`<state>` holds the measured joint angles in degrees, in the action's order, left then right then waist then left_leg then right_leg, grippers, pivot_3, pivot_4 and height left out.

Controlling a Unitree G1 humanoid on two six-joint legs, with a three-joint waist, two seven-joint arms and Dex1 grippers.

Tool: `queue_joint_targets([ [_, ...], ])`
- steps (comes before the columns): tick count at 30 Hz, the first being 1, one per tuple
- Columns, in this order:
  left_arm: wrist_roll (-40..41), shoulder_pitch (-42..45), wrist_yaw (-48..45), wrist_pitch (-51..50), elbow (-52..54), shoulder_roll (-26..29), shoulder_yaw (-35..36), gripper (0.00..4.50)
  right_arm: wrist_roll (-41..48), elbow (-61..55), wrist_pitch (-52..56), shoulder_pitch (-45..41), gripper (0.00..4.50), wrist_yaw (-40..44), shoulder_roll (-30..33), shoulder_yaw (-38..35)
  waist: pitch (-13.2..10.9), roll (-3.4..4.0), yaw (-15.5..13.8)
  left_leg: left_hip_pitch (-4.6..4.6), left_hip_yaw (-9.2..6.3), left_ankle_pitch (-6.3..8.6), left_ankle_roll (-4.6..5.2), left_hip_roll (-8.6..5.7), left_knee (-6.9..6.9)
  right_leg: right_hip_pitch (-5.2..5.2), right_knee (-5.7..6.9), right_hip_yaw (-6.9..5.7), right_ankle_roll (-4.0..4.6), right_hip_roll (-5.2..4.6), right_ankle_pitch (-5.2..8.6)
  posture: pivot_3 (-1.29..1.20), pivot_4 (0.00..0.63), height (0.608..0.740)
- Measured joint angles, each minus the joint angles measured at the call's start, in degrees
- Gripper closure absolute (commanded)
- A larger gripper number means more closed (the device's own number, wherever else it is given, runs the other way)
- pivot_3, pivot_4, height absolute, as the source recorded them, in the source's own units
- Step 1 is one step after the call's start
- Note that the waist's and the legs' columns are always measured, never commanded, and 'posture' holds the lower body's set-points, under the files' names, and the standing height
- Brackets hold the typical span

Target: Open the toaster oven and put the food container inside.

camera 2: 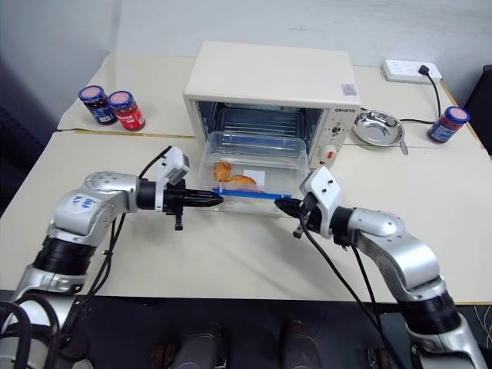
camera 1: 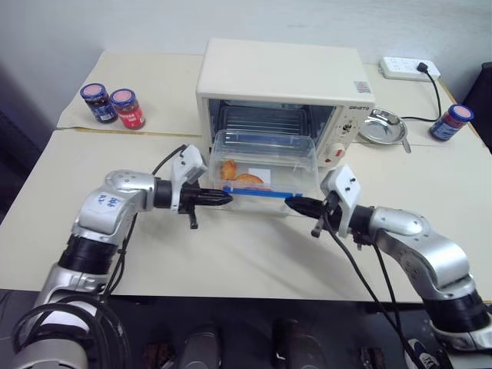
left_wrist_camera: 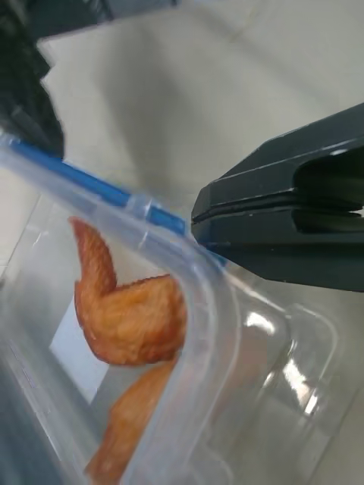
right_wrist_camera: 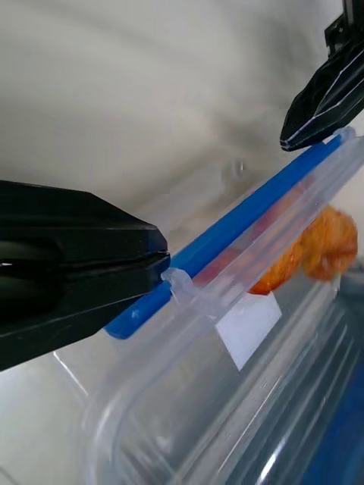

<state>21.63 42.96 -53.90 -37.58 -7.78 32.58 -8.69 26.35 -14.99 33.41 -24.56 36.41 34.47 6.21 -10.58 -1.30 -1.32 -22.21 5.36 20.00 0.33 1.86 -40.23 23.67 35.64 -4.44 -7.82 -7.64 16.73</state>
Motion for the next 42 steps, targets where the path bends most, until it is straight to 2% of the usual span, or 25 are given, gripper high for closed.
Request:
queue_joint_targets([
  [9,-4.60,6.61,12.62,4.96,-10.70,-7.64,4.90,4.50,-12.17,21.77,-10.65,-13.94,4.47,-7.29,-12.57,0.94,0.00,0.01,1.63,0.01,-0.01,-0.02,-0.03,0.00,0.10,0.04,0.04,-0.03,0.00,0.00,0.00,0.00,0.150,0.740],
  [15,-5.49,7.90,15.61,5.56,-13.38,-8.84,7.43,4.50,-14.54,29.46,-14.71,-18.32,4.47,-8.93,-15.59,-0.31,-0.01,0.02,2.08,-0.01,-0.05,-0.03,-0.05,0.01,0.17,0.05,0.03,-0.09,0.00,-0.01,0.00,0.00,0.150,0.740],
  [18,-0.90,4.12,10.79,-0.29,-4.04,-4.25,8.85,4.50,-10.43,20.88,-10.64,-13.28,4.47,-4.46,-13.34,-1.91,-0.03,0.05,2.67,-0.06,-0.15,-0.01,-0.07,0.02,0.25,0.10,0.03,-0.13,0.00,-0.02,0.00,0.00,0.150,0.740],
  [24,12.85,-3.10,-0.67,-13.48,14.20,12.72,18.35,4.50,7.22,-5.51,6.17,4.34,4.47,2.83,-0.36,-14.10,-0.09,0.15,2.74,-0.02,-0.17,0.02,-0.08,0.06,0.24,0.03,-0.04,-0.15,0.02,-0.02,0.01,0.00,0.150,0.740],
  [25,14.55,-3.99,-2.40,-14.51,16.50,15.53,19.54,4.11,9.85,-10.17,8.18,8.91,4.50,3.66,1.87,-16.52,-0.09,0.15,2.66,0.00,-0.15,0.02,-0.08,0.06,0.23,0.00,-0.06,-0.12,0.02,-0.03,0.01,0.00,0.150,0.740],
  [27,16.85,-5.83,-5.06,-15.59,18.97,19.48,21.93,3.62,13.04,-15.60,10.91,16.88,4.50,4.65,4.36,-19.28,-0.08,0.14,2.52,0.25,-0.13,0.02,-0.08,0.07,0.21,-0.28,-0.07,-0.10,0.03,-0.01,0.02,0.00,0.150,0.740],
  [31,23.04,-7.80,-10.97,-18.62,21.40,25.17,24.24,2.42,14.47,-20.59,12.76,26.83,4.50,2.22,3.66,-20.07,-0.08,0.14,1.98,0.32,-0.07,-0.03,-0.07,0.07,0.19,-0.24,0.00,0.05,0.02,-0.01,0.01,0.00,0.150,0.740],
  [34,24.83,-7.79,-13.32,-18.86,21.57,28.47,24.71,1.51,10.38,-19.97,10.75,28.30,4.50,-1.73,0.54,-17.36,-0.08,0.14,1.59,0.32,-0.03,-0.02,-0.08,0.06,0.22,-0.15,0.03,0.12,0.04,0.01,0.03,0.00,0.150,0.740],
  [38,25.24,-7.69,-15.01,-18.17,20.75,30.63,24.65,0.26,2.84,-13.27,6.13,26.43,4.50,-7.45,-5.28,-11.07,-0.09,0.15,1.56,0.25,0.06,-0.02,-0.09,0.04,0.24,-0.02,0.08,0.13,0.10,0.02,0.05,0.00,0.150,0.740],
  [39,25.20,-7.69,-15.36,-17.70,20.58,31.17,24.59,0.04,0.87,-11.01,4.63,25.44,4.50,-8.22,-6.47,-9.68,-0.09,0.15,1.56,0.23,0.06,-0.01,-0.09,0.04,0.23,-0.01,0.08,0.12,0.10,0.03,0.06,0.00,0.150,0.740],
  [42,25.05,-7.66,-15.76,-16.12,20.60,31.61,24.50,0.04,-2.66,-5.57,0.42,21.91,4.50,-9.43,-9.70,-7.23,-0.09,0.15,1.59,0.22,0.06,-0.01,-0.08,0.05,0.23,-0.01,0.08,0.12,0.10,0.04,0.06,0.00,0.150,0.740],
])
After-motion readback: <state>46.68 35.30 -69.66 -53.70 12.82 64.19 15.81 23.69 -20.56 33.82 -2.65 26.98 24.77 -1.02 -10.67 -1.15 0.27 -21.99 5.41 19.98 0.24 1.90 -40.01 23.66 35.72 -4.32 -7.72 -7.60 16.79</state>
